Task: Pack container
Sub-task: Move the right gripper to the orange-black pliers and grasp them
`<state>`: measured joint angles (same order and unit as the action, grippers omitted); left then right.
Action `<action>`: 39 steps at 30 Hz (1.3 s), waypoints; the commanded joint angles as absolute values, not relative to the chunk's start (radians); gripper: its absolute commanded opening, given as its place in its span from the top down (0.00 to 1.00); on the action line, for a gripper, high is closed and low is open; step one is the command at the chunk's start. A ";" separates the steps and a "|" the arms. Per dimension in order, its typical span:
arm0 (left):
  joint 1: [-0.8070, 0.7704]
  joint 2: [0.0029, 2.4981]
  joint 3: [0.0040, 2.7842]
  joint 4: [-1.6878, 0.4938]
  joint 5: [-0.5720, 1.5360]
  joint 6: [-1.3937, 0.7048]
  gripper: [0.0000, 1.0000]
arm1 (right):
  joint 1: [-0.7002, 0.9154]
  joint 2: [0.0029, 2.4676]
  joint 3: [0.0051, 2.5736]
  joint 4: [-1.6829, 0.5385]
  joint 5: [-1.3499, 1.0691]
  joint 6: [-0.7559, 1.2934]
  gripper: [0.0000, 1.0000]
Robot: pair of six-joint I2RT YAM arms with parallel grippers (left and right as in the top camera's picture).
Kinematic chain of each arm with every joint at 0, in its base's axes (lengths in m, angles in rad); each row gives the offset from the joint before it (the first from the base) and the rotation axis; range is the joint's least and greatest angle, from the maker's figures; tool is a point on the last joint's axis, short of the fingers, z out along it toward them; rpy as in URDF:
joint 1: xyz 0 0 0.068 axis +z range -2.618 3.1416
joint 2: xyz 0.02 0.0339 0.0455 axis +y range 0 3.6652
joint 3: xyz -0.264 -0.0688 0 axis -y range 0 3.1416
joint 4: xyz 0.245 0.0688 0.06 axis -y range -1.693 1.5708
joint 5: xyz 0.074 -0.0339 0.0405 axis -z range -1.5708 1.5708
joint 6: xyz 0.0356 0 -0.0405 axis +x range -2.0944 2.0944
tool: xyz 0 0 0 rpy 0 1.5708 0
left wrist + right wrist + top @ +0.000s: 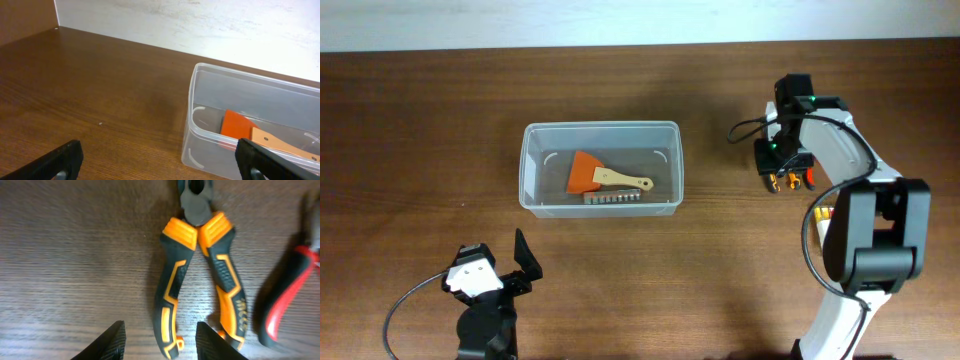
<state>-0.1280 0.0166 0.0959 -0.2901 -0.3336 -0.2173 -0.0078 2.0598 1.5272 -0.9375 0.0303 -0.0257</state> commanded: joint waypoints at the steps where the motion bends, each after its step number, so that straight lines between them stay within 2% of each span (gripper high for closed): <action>1: -0.131 0.013 0.093 -0.292 -0.337 -0.208 0.01 | -0.009 2.098 1.516 -0.934 0.051 -0.009 0.55; 12: -0.131 0.013 0.093 -0.292 -0.337 -0.208 0.01 | -0.009 2.135 1.512 -0.926 0.050 -0.005 0.60; 16: -0.131 0.013 0.093 -0.292 -0.337 -0.208 0.01 | -0.009 2.135 1.512 -0.927 0.050 -0.005 0.84; 20: -0.131 0.013 0.093 -0.292 -0.337 -0.208 0.01 | -0.009 2.135 1.512 -0.927 0.050 -0.005 0.96; 29: -0.131 0.013 0.093 -0.292 -0.337 -0.208 0.01 | -0.007 2.106 1.522 -0.939 0.057 0.036 0.96; 39: -0.131 0.013 0.093 -0.292 -0.337 -0.208 0.01 | 0.035 1.920 1.561 -0.950 0.057 0.016 0.96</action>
